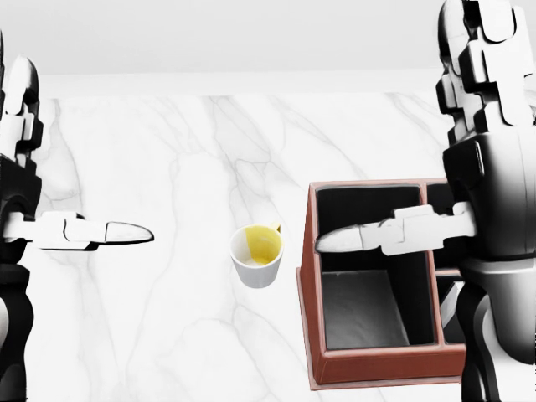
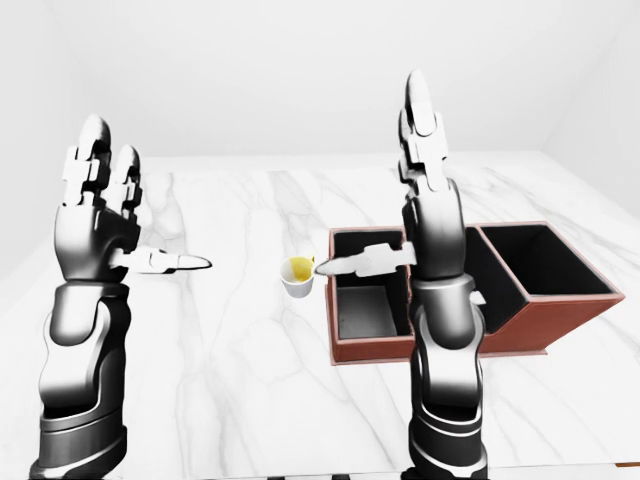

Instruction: Pick up the book and place it in the caddy.

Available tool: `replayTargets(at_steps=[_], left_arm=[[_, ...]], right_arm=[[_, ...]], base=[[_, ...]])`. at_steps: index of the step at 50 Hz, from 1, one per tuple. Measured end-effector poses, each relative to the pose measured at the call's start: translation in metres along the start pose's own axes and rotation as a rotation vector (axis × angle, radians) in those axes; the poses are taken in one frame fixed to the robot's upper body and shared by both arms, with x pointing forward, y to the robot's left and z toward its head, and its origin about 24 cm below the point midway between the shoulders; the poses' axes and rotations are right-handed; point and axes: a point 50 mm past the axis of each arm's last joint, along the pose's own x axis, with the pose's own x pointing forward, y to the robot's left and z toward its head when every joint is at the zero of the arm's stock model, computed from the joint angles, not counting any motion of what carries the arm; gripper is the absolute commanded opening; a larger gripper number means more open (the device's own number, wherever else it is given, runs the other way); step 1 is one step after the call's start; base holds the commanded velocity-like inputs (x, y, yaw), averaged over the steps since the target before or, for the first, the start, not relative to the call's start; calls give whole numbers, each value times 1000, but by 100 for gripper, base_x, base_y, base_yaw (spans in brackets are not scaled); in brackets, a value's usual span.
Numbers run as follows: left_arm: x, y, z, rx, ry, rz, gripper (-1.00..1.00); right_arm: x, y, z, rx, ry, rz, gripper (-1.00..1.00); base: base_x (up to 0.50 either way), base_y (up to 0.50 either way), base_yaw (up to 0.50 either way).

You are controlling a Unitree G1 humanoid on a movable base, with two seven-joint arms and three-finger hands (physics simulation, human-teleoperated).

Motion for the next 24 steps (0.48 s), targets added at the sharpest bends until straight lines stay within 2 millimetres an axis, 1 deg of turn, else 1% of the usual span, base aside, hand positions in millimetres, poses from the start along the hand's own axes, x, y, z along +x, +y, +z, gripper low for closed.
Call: replayTargets(at_steps=[6, 11, 17, 24], left_arm=[[19, -11, 27, 11, -130, -39, 100], [30, -18, 46, 21, -216, -66, 100], [38, -24, 67, 30, -309, -83, 100], [41, -29, 87, 36, -395, -97, 100]], right_arm=[[1, 5, 16, 110, -77, -60, 100], [5, 7, 32, 174, -158, -94, 100], [7, 8, 54, 232, -260, -120, 100], [5, 9, 75, 271, -360, -129, 100]], base=[[0, 0, 0], [0, 0, 0], [0, 0, 0], [0, 0, 0]])
